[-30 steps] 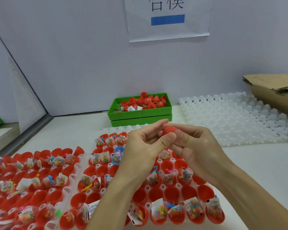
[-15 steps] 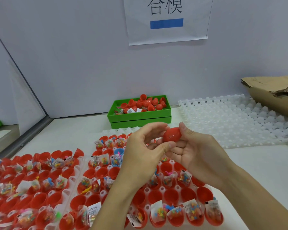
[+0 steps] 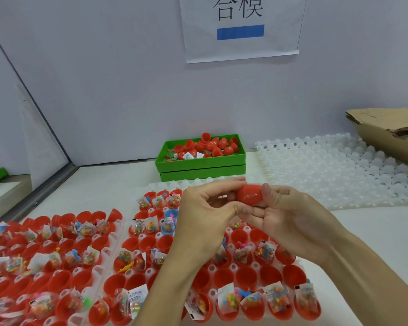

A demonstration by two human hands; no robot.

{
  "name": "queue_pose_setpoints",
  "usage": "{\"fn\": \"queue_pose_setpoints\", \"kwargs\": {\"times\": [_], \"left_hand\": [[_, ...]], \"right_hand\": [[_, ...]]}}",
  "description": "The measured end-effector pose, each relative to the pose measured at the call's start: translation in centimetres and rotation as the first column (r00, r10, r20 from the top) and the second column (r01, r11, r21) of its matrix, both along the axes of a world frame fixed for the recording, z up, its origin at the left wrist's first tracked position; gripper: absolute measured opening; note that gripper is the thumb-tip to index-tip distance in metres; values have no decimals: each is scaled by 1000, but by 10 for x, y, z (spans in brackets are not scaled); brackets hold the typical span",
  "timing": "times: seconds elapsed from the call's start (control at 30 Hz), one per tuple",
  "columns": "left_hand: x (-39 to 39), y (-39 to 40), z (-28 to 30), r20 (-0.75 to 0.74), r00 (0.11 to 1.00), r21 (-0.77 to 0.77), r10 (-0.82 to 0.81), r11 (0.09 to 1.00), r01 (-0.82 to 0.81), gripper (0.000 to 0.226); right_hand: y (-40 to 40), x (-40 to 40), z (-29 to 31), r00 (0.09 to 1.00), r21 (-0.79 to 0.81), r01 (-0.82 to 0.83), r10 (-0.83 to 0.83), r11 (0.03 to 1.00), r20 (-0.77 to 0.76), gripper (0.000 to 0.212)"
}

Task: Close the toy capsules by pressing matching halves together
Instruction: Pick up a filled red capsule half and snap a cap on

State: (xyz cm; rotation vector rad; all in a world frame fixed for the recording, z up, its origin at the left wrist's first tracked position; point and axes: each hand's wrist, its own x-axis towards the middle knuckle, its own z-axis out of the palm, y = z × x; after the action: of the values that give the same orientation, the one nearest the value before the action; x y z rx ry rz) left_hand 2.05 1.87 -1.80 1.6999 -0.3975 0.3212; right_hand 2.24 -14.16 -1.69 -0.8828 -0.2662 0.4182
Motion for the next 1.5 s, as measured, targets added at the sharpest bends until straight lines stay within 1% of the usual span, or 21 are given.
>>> {"fn": "queue_pose_setpoints", "kwargs": {"times": [0.13,0.27,0.37,0.4,0.43,0.47,0.5,0.53,0.57,0.6,0.7,0.83,0.9,0.97,1.07,1.13,1.17,1.23,1.3,1.5], "left_hand": [[-1,7,2,42,997,40,-61,997,60,43],[-2,8,2,143,990,143,3,989,-23,49],[-2,6,-1,189,981,197,45,977,-83,45],[-2,5,-1,175,984,200,42,977,-77,45],[-2,6,-2,134,991,173,6,984,-30,45],[-3,6,-1,64,996,107,-62,993,55,50],[-3,6,-1,-12,991,29,-135,990,135,61],[-4,6,-1,-74,981,-32,-178,984,176,72],[-4,5,-1,-113,977,-55,-180,983,174,79],[-4,4,-1,-128,978,-57,-162,986,156,80],[-3,-1,-3,-135,984,-77,-116,991,106,64],[-2,-3,-6,-116,989,-97,-93,992,82,46],[-3,-4,-6,-103,992,-84,-77,994,69,42],[-4,-4,-5,-96,993,-69,-69,996,63,42],[-5,-3,-3,-82,992,-57,-96,994,91,50],[-6,-1,0,-70,988,-50,-138,990,135,58],[-6,0,1,-60,986,-37,-156,987,154,57],[-6,2,3,-25,987,4,-161,987,161,44],[-6,3,3,6,991,41,-135,990,134,34],[-4,1,2,30,994,90,-106,991,103,31]], "right_hand": [[-1,-1,1,999,-20,-33,34,999,17,36],[1,-2,-1,999,-12,-21,21,1000,24,31],[4,-3,-2,999,-13,18,-18,1000,32,28],[5,-2,-2,999,-12,35,-34,999,31,28],[5,-2,-2,998,-5,51,-51,999,32,29],[5,-2,-2,997,3,67,-67,998,37,30],[4,-2,-1,995,8,83,-84,996,47,31],[5,-2,-1,993,3,104,-104,995,63,31],[6,-2,-1,988,-14,128,-126,992,87,30],[8,-2,-1,982,-34,156,-151,987,115,29],[12,-1,-5,960,-86,243,-227,966,164,28],[15,-2,-7,941,-103,301,-278,948,194,28],[17,-3,-8,933,-106,326,-301,940,197,28],[18,-3,-8,930,-103,341,-319,935,181,26],[14,-1,-7,953,-72,284,-273,956,134,27],[9,-1,-3,980,-38,175,-171,984,107,28],[6,-1,-2,988,-22,117,-114,993,99,29],[0,-2,0,996,14,29,-30,999,79,36],[-2,-1,0,999,45,-10,8,999,50,38],[-2,-1,2,999,53,-25,23,998,36,50]]}}
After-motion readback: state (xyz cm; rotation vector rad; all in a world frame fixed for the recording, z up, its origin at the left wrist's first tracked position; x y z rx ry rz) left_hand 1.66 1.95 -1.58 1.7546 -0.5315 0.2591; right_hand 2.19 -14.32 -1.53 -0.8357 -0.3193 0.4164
